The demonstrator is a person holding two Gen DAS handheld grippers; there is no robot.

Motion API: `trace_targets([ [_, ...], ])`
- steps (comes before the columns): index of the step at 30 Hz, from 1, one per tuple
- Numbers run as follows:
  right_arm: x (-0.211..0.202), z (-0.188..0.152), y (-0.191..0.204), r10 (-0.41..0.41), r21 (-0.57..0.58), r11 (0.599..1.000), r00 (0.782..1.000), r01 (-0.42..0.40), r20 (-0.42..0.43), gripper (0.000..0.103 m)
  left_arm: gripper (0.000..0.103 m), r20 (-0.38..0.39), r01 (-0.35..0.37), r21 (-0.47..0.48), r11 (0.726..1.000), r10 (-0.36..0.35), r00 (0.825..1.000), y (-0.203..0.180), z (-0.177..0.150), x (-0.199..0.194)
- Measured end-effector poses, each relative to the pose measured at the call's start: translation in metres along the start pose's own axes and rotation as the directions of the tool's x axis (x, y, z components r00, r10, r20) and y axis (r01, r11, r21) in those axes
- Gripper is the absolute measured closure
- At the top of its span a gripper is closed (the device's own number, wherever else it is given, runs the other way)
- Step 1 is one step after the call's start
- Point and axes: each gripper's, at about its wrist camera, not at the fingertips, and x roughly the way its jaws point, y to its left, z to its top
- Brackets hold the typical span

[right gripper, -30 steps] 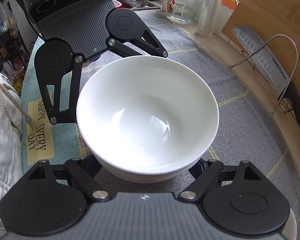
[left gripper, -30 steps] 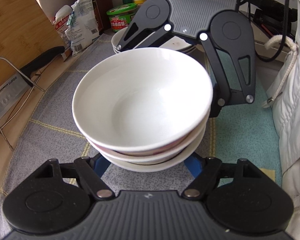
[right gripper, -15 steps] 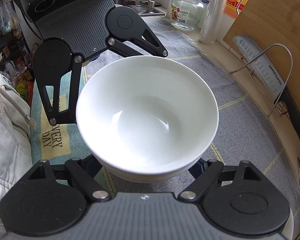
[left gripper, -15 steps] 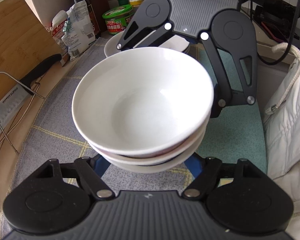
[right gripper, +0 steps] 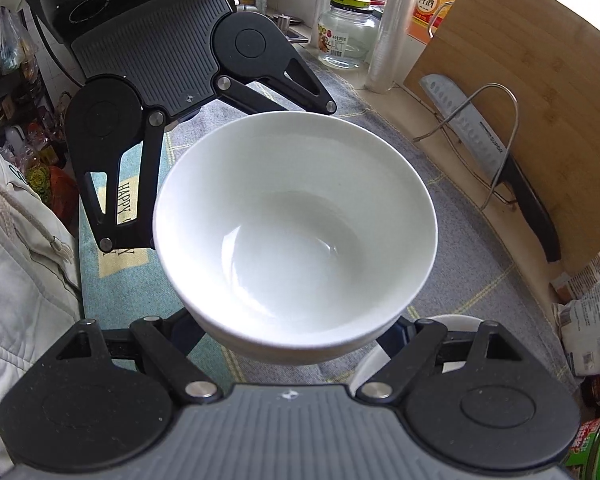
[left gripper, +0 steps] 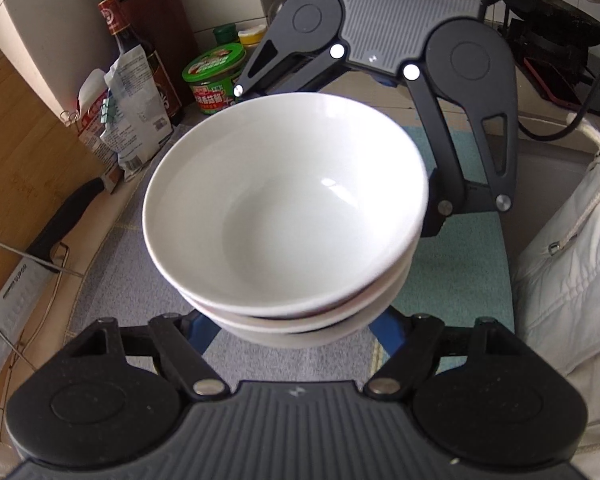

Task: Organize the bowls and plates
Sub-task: 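Lift the bowl stack with both grippers toward the plate stack, then lower the bowl stack onto the top plate with both grippers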

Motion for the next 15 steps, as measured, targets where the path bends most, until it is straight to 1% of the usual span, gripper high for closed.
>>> trace_targets([
  [7,-0.022,-0.025,-0.021,-0.073,0.030,0.997,0.997,0.073,-0.007,0.013,0.025,0.026,-0.002,0.072,0.997,0.001,1.000,0.006,0.038,0.024],
  [15,-0.033,-0.056,-0.046,-0.127,0.065,0.990,0.991,0.129,-0.035,0.013,0.025,0.040,0.016,0.119,0.993,-0.021,0.999,0.014,0.062,0.057],
])
